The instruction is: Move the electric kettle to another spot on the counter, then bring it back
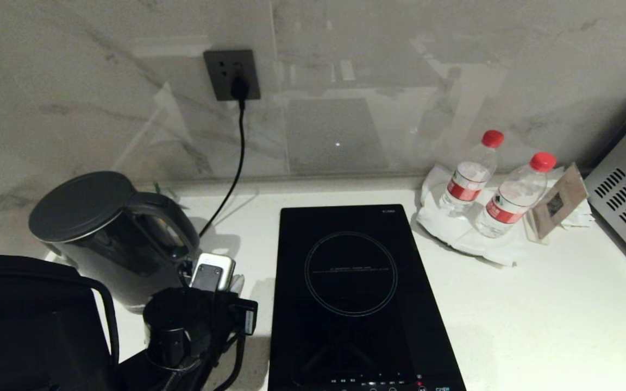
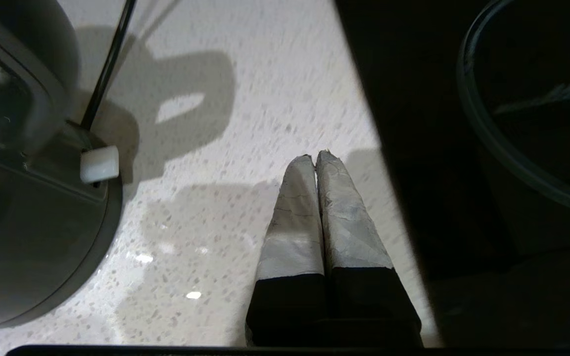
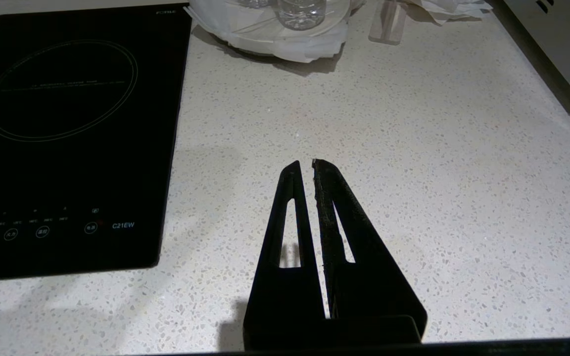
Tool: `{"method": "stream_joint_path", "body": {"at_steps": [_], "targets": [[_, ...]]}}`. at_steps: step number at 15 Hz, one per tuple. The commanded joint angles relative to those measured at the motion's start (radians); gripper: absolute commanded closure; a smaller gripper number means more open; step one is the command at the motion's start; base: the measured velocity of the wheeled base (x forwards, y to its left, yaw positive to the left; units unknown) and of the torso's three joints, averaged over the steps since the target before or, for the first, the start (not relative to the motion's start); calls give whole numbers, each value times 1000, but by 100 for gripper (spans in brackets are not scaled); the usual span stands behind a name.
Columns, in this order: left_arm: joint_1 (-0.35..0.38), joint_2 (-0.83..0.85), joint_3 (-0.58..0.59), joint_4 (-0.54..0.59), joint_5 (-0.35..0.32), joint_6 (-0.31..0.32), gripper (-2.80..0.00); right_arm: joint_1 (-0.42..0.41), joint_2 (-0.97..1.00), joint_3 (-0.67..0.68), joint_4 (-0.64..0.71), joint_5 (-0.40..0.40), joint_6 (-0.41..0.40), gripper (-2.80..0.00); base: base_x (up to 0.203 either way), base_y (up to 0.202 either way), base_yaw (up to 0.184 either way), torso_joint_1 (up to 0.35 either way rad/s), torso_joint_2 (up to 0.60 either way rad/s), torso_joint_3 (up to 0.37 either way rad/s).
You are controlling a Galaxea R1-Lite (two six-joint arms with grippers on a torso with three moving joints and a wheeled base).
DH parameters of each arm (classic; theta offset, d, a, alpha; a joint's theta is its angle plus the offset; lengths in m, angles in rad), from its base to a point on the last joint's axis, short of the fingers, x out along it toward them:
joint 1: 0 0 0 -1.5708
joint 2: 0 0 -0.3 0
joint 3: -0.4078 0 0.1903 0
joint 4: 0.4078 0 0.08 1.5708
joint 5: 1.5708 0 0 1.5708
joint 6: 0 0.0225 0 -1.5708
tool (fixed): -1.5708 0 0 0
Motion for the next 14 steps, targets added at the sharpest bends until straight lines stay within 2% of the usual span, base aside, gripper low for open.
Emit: {"method": "stream_joint_path", "body": {"at_steps": [1,4,7,14], "targets": [[12,46,4,-10,4,2,-279,0,0,0,1,0,0,0,0,0,0,0,0,0],[51,77,-27,-10,4,4,-280,0,2,0,1,0,0,0,0,0,0,0,0,0],[54,85,-61,-10,4,5,-280,0,2,0,1,0,0,0,0,0,0,0,0,0],[113,112,-120,-10,4,15,-280,0,1,0,0,0,0,0,0,0,0,0,0,0]]}}
